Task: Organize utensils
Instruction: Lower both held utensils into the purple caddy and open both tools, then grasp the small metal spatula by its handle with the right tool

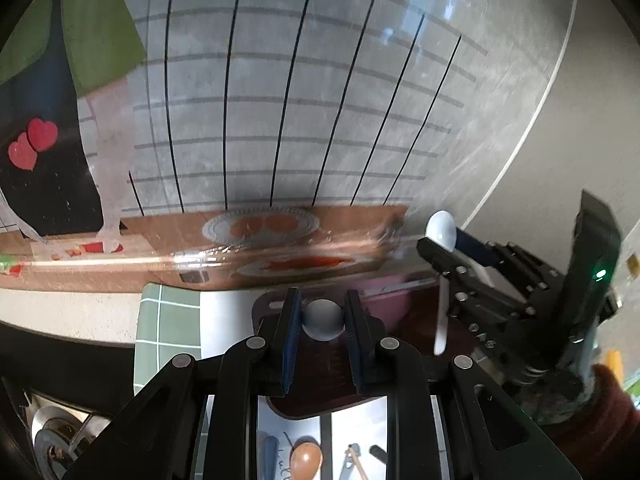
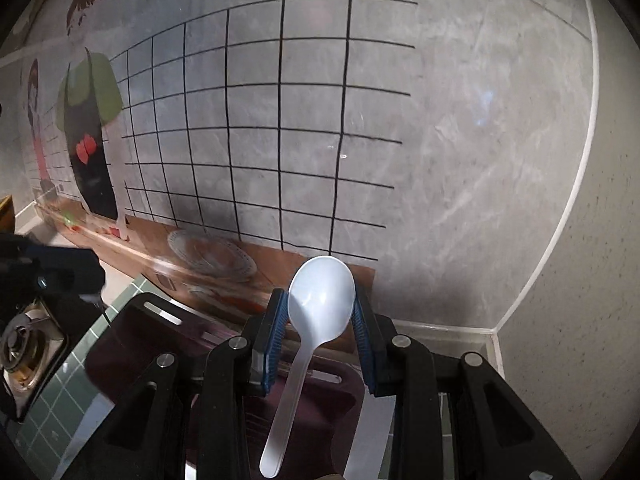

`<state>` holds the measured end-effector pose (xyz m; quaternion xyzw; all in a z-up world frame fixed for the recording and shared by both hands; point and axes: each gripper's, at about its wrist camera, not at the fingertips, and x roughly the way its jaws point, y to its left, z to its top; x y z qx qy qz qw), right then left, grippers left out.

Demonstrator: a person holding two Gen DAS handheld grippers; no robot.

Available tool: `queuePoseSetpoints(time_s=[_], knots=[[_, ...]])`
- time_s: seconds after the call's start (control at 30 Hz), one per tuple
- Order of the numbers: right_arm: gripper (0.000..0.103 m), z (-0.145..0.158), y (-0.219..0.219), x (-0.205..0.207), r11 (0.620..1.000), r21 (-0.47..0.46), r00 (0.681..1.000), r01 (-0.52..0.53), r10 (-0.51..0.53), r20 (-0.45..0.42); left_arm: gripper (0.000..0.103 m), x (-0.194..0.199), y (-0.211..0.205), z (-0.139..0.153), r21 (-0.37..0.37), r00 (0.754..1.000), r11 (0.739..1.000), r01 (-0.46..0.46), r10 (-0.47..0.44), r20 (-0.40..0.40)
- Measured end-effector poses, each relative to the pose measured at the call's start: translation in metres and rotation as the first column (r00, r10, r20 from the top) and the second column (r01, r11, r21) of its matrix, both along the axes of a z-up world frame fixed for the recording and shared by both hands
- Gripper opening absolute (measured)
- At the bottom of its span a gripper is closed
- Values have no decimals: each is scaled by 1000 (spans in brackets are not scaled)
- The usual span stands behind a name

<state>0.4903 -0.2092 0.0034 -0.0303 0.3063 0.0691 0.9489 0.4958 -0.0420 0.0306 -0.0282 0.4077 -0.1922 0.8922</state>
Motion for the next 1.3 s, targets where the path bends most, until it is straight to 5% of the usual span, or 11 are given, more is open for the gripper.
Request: queuePoseSetpoints(time_s=[0.1,0.2,0.37,0.5,0.63,0.8,1.03,1.3], knots=[[32,-12,-6,3,995,85,996,-53,59,-73,30,2,-3,-10,-27,1000,999,30,-30,-7],[37,-15,-12,-1,983,166,985,-74,98,-143,60,1,0,-10,-56,999,998,40,-40,-7],[37,3,-18,-25,990,124,989,-66,81,-120,62,-20,19,16,-89,997,996,-27,33,70],[37,37,-26,-76,987,136,993,-80,90,-71,65,-53,30,33,-21,988,997,-73,75,136],[38,40,-26,-103,986,138,989,-97,111,-100,70,-98,45,21,37,980,994,-107,99,172],[37,10,-13,-152,986,66,968,-156,166,-187,71,-140,67,-30,28,992,993,-116,114,55],[37,-57,0,-178,972,140,894,-189,229,-386,71,-194,87,-77,48,985,984,-169,170,-22],[37,-83,-9,-138,976,211,913,57,35,-408,71,-219,99,-81,83,973,969,-232,232,14]])
